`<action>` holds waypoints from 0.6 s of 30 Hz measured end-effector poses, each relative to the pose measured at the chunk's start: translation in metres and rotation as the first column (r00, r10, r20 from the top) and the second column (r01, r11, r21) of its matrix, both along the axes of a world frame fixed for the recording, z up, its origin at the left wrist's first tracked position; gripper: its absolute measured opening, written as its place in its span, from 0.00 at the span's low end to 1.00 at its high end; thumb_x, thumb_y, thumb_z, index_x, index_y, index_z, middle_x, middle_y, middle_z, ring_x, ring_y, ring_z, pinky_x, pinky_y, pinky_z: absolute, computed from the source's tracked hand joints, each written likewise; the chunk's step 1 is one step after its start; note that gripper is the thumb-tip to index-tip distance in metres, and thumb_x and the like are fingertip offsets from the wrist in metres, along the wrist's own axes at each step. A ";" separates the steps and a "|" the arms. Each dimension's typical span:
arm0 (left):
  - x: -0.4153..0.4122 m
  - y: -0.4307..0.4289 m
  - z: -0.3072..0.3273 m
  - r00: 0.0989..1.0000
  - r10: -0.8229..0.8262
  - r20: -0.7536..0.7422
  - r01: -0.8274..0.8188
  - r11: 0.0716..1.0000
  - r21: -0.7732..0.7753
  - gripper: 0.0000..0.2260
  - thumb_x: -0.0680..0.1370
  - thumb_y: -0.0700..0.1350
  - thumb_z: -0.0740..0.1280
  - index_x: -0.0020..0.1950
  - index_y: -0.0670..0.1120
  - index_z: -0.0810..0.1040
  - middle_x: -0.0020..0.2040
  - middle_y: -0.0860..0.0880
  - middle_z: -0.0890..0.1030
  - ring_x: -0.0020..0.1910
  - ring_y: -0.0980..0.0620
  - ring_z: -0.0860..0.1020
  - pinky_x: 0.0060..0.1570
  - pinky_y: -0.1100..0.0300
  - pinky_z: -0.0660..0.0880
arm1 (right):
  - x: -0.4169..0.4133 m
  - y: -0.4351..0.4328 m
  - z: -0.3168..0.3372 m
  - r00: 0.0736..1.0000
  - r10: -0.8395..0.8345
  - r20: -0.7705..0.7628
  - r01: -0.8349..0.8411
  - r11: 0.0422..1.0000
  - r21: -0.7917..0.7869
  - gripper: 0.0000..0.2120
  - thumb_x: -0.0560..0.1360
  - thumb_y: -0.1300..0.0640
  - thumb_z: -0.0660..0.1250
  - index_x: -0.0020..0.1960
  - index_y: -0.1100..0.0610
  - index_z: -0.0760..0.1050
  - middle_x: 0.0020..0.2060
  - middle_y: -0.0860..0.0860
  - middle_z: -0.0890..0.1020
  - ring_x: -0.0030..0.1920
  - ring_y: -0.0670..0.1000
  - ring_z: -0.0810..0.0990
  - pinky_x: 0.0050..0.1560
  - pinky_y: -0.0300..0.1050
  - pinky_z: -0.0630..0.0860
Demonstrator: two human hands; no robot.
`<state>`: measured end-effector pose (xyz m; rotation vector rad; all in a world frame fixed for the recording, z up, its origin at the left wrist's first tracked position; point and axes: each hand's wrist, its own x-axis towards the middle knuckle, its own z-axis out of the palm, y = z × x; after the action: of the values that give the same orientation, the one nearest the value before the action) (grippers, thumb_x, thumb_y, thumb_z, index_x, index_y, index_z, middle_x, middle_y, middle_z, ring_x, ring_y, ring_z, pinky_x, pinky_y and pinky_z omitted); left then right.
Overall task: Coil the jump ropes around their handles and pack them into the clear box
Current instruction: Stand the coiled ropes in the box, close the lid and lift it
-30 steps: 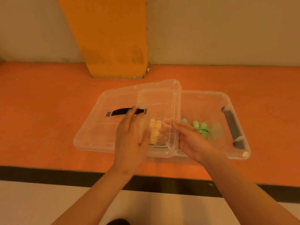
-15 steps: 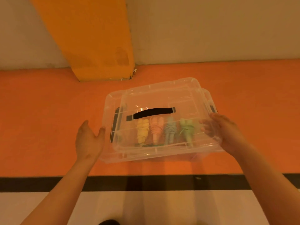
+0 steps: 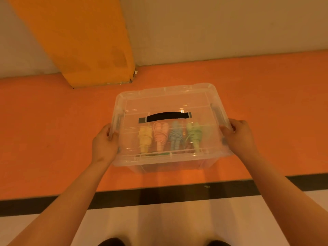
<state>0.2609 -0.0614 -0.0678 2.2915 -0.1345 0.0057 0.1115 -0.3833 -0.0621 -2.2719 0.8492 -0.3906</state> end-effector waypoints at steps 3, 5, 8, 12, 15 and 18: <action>-0.002 -0.005 -0.004 1.000 0.010 0.021 -0.010 1.000 0.002 0.13 0.81 0.40 0.59 0.65 0.46 0.74 0.48 0.56 0.74 0.41 0.59 0.71 0.35 0.70 0.65 | 0.001 -0.004 -0.004 1.000 -0.003 -0.029 0.003 1.000 0.007 0.14 0.78 0.58 0.63 0.60 0.64 0.75 0.51 0.63 0.74 0.42 0.52 0.68 0.35 0.41 0.56; -0.002 -0.007 -0.006 1.000 0.017 0.024 -0.017 1.000 -0.012 0.14 0.81 0.41 0.59 0.67 0.46 0.73 0.51 0.54 0.74 0.44 0.57 0.72 0.41 0.62 0.68 | -0.001 -0.005 -0.009 0.999 -0.015 -0.052 0.016 1.000 0.017 0.14 0.78 0.55 0.63 0.59 0.63 0.75 0.49 0.62 0.74 0.44 0.56 0.72 0.38 0.42 0.58; 0.002 -0.003 -0.013 0.998 0.060 -0.017 -0.060 0.998 0.014 0.18 0.80 0.46 0.61 0.69 0.46 0.70 0.61 0.49 0.75 0.57 0.47 0.74 0.54 0.52 0.72 | -0.002 -0.003 -0.014 0.995 -0.052 -0.084 0.049 0.998 -0.036 0.19 0.77 0.50 0.63 0.59 0.64 0.75 0.49 0.64 0.75 0.53 0.64 0.73 0.45 0.49 0.65; 0.005 -0.005 -0.013 0.900 0.243 -0.363 -0.268 0.963 -0.020 0.29 0.79 0.55 0.62 0.75 0.44 0.59 0.58 0.43 0.73 0.54 0.44 0.73 0.53 0.52 0.69 | -0.002 0.004 -0.011 0.962 -0.238 -0.137 0.270 0.910 0.314 0.36 0.76 0.44 0.64 0.75 0.61 0.55 0.71 0.63 0.63 0.69 0.63 0.65 0.63 0.55 0.67; 0.006 -0.005 -0.014 0.886 0.253 -0.390 -0.288 0.957 -0.032 0.33 0.77 0.58 0.63 0.76 0.42 0.58 0.63 0.39 0.73 0.56 0.42 0.74 0.51 0.53 0.69 | 0.001 0.001 -0.013 0.946 -0.282 -0.163 0.325 0.809 0.490 0.42 0.74 0.40 0.63 0.76 0.63 0.50 0.72 0.62 0.62 0.69 0.62 0.66 0.62 0.56 0.68; 0.007 -0.001 -0.014 0.926 0.250 -0.282 -0.264 0.965 -0.009 0.44 0.66 0.68 0.63 0.73 0.42 0.61 0.63 0.39 0.74 0.53 0.38 0.78 0.51 0.45 0.77 | -0.001 0.002 -0.016 0.946 -0.293 -0.136 0.322 0.884 0.340 0.39 0.71 0.36 0.66 0.67 0.64 0.65 0.62 0.63 0.73 0.56 0.63 0.76 0.47 0.53 0.75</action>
<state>0.2683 -0.0620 -0.0815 2.2212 0.3107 -0.1766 0.1106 -0.3815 -0.0776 -1.8274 1.2248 -0.2573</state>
